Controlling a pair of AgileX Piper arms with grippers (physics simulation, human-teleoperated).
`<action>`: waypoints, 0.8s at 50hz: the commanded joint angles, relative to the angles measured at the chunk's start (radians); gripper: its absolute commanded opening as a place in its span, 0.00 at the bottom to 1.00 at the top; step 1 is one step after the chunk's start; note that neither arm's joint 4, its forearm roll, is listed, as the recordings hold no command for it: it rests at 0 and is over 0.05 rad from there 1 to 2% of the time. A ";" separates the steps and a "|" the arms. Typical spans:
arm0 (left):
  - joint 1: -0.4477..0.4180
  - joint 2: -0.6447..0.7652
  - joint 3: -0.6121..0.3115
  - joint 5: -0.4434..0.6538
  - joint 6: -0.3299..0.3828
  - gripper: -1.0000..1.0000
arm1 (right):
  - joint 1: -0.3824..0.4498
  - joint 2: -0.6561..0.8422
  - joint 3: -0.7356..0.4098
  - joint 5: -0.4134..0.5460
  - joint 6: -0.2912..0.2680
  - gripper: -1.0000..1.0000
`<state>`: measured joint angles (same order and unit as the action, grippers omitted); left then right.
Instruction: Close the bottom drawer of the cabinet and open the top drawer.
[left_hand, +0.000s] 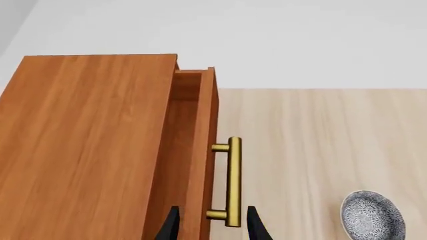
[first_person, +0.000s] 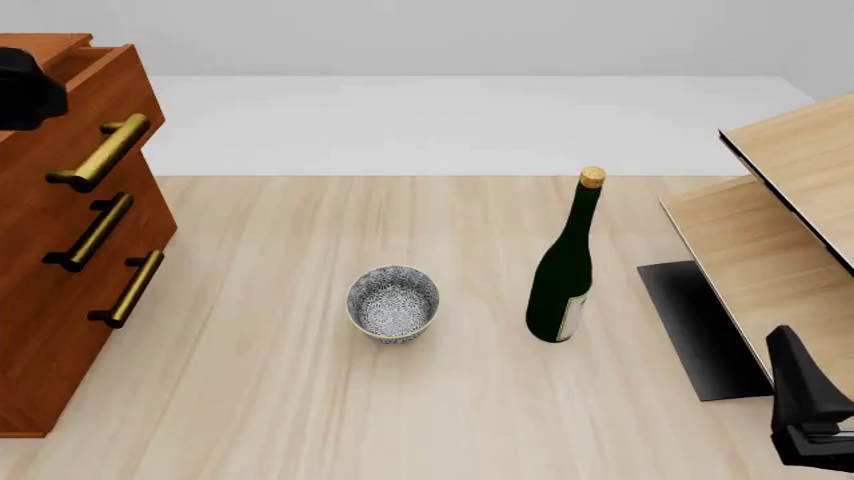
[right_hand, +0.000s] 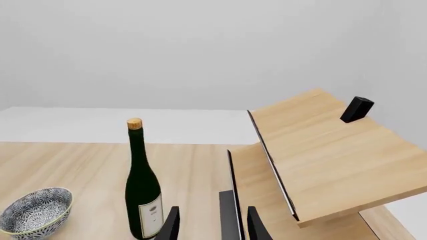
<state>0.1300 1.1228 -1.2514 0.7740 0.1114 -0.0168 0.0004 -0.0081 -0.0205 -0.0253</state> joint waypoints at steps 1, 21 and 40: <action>0.009 0.001 0.037 -0.028 -0.006 1.00 | 0.000 0.000 0.000 0.000 -0.001 1.00; 0.016 -0.006 0.087 -0.057 -0.017 1.00 | -0.001 0.000 0.000 -0.001 -0.003 1.00; 0.025 -0.008 0.137 -0.091 -0.030 1.00 | -0.001 0.000 0.001 -0.002 -0.004 1.00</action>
<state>0.1521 1.1161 -1.1399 0.6994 0.0874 -0.0183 0.0004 -0.0075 -0.0219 -0.0279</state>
